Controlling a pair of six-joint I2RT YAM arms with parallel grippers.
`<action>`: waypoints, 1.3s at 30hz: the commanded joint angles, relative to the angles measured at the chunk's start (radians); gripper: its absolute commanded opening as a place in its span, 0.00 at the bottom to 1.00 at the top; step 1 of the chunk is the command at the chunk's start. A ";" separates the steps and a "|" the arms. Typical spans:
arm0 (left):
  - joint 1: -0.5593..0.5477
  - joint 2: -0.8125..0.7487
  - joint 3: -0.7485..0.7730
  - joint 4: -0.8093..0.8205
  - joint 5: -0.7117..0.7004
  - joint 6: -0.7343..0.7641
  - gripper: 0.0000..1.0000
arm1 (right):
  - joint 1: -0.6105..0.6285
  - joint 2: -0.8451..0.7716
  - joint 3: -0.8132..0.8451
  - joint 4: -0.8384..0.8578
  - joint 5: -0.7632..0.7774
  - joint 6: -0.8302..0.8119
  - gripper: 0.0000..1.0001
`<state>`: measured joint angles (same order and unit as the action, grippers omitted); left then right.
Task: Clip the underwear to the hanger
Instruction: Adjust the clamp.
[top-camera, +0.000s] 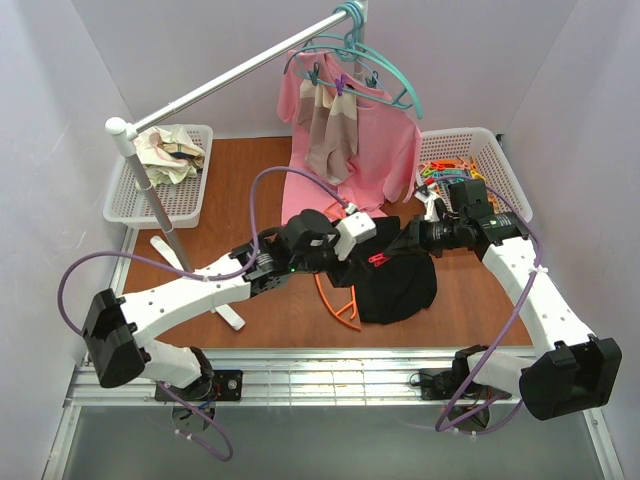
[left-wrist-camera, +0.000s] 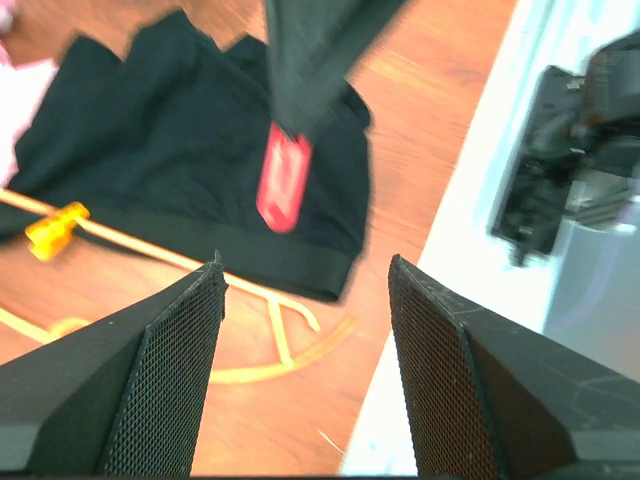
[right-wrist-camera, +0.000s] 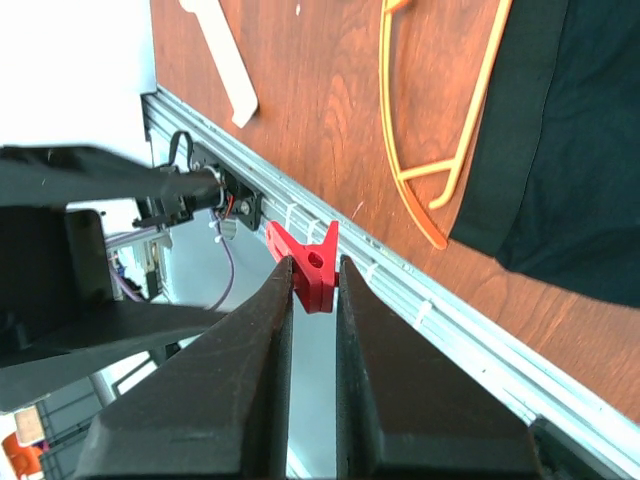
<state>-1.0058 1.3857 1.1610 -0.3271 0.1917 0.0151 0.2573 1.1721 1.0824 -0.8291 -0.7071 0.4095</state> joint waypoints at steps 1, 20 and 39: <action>0.025 -0.088 -0.040 -0.087 0.047 -0.131 0.59 | -0.003 -0.005 0.008 0.077 0.001 -0.001 0.02; 0.242 -0.135 -0.139 0.356 0.365 -0.879 0.74 | -0.006 -0.113 -0.130 0.544 -0.182 0.225 0.02; 0.233 -0.180 -0.264 0.638 0.112 -1.104 0.77 | -0.003 -0.166 -0.249 0.935 -0.258 0.528 0.02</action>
<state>-0.7681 1.1919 0.8864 0.2562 0.3248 -1.0573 0.2558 1.0142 0.8391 -0.0158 -0.9321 0.8810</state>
